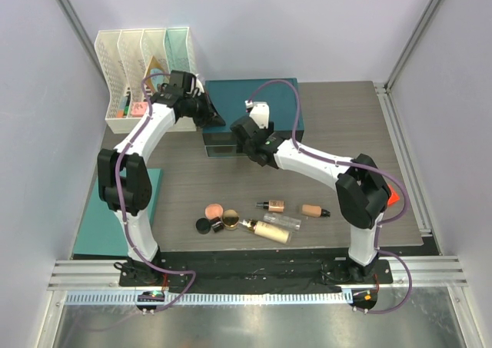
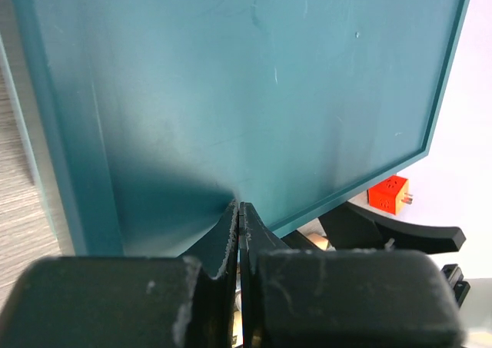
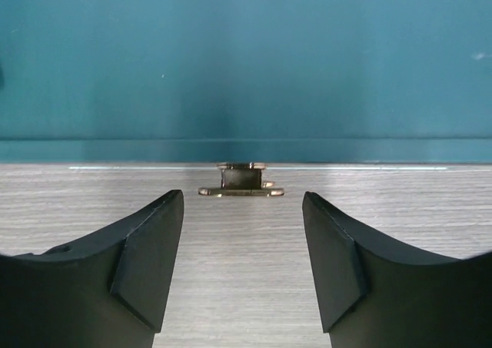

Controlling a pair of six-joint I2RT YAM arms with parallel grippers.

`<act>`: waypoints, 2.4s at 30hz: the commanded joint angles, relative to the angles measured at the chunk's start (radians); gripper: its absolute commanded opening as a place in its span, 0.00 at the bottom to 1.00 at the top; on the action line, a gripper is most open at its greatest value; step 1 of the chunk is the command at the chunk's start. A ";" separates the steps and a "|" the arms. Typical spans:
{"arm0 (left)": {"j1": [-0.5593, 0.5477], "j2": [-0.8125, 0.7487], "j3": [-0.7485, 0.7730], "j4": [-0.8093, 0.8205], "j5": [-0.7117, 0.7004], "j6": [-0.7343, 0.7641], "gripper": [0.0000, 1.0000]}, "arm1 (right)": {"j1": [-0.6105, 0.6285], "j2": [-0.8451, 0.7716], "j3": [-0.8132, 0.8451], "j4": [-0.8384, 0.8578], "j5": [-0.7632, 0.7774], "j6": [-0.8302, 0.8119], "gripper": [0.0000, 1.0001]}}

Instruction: Organize the makeup

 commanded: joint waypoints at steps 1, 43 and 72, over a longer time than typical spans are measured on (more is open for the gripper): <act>-0.006 0.020 -0.060 -0.086 -0.035 0.027 0.00 | -0.007 0.026 0.056 0.032 0.069 -0.022 0.69; -0.006 0.048 -0.095 -0.098 -0.026 0.041 0.00 | 0.069 -0.234 -0.261 0.062 0.063 0.026 0.01; -0.006 0.092 -0.049 -0.135 -0.038 0.056 0.00 | 0.189 -0.317 -0.398 -0.089 -0.236 -0.016 0.24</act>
